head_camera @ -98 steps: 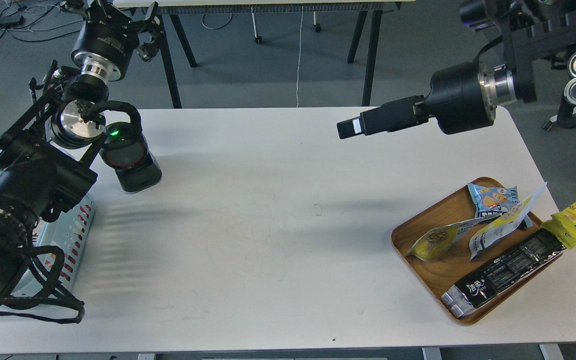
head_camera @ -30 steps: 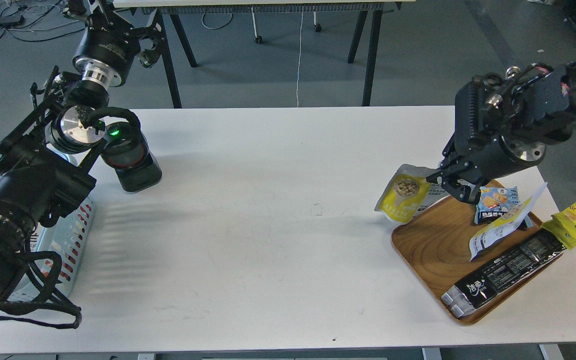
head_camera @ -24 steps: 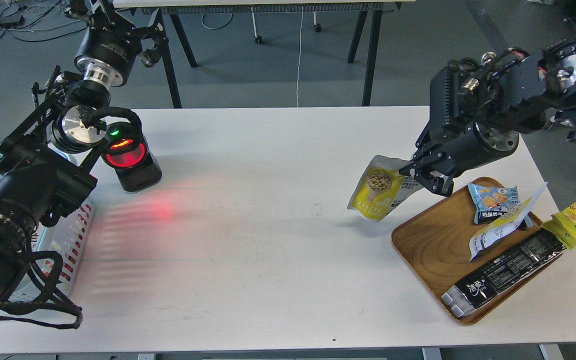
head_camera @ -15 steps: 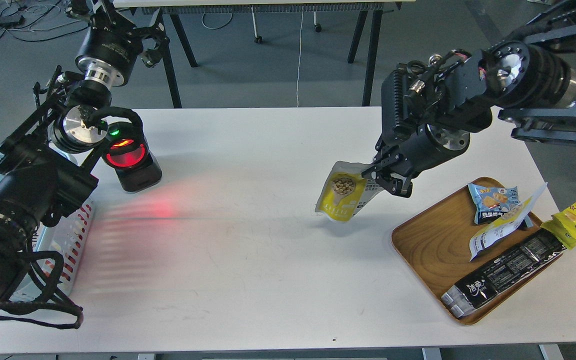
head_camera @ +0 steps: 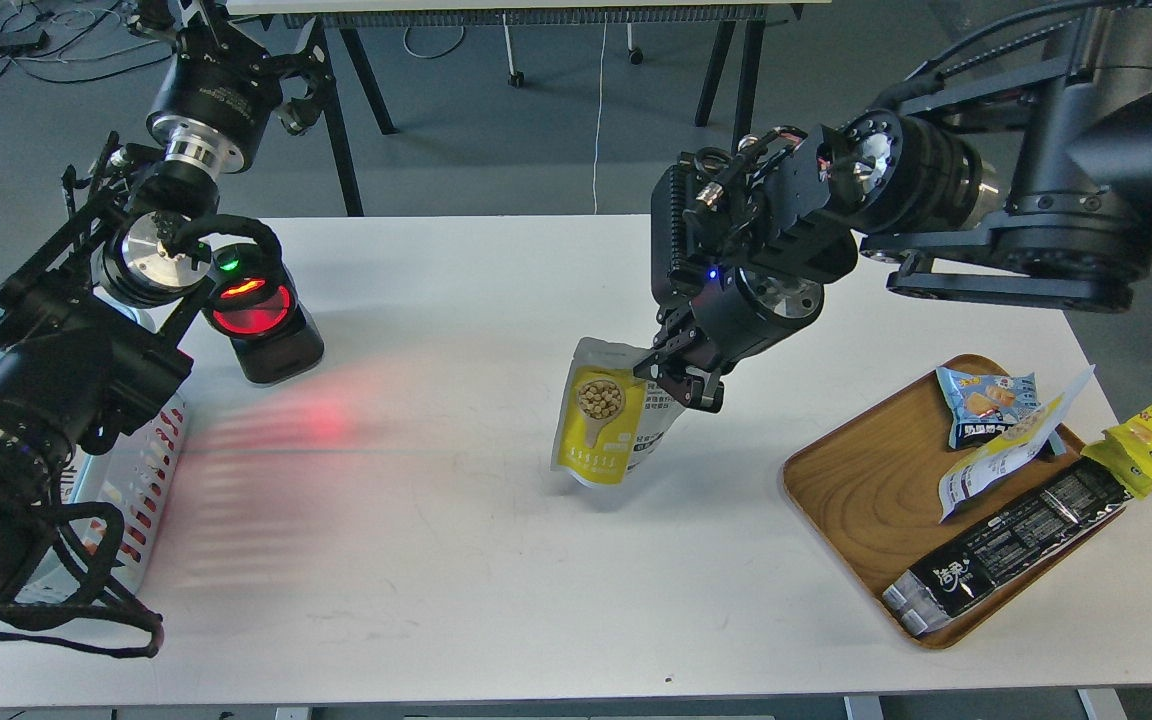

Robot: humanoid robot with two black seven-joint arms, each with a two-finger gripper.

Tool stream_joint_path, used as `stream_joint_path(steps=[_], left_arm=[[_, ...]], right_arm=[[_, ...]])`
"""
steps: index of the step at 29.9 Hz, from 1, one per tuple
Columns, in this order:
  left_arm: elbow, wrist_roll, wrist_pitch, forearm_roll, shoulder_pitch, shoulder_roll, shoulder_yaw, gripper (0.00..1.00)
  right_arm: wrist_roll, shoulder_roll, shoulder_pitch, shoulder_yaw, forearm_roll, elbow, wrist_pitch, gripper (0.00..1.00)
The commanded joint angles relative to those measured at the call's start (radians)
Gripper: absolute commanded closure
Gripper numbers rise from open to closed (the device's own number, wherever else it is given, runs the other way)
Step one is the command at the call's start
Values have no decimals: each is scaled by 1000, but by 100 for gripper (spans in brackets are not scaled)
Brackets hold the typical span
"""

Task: Scan snack and place in basket
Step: 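Lift the yellow pouch and carry it toward the scanner, then set the yellow pouch on the table and withdraw the right gripper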

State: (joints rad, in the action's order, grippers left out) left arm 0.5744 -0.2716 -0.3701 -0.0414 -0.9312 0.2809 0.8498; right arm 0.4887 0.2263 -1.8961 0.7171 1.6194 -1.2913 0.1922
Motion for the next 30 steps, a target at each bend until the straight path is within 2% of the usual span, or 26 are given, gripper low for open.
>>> stream_joint_path(steps=[1,19,27,30], left_arm=[[-1,0,-1,0,0,3,0,0],[1,-1,-3,0,8,6,-20,0],[1,0,-3,0,9,7,-20,0],[1,0,-3,0,8,7,-20,0]], right_arm=[[0,-33,11,1,-47,17,-8,100],[0,-139,55,8,-84,76,-8,100],[0,-148,57,12,-84,81,-8,99],[0,-148,57,12,-84,81,-8,96]])
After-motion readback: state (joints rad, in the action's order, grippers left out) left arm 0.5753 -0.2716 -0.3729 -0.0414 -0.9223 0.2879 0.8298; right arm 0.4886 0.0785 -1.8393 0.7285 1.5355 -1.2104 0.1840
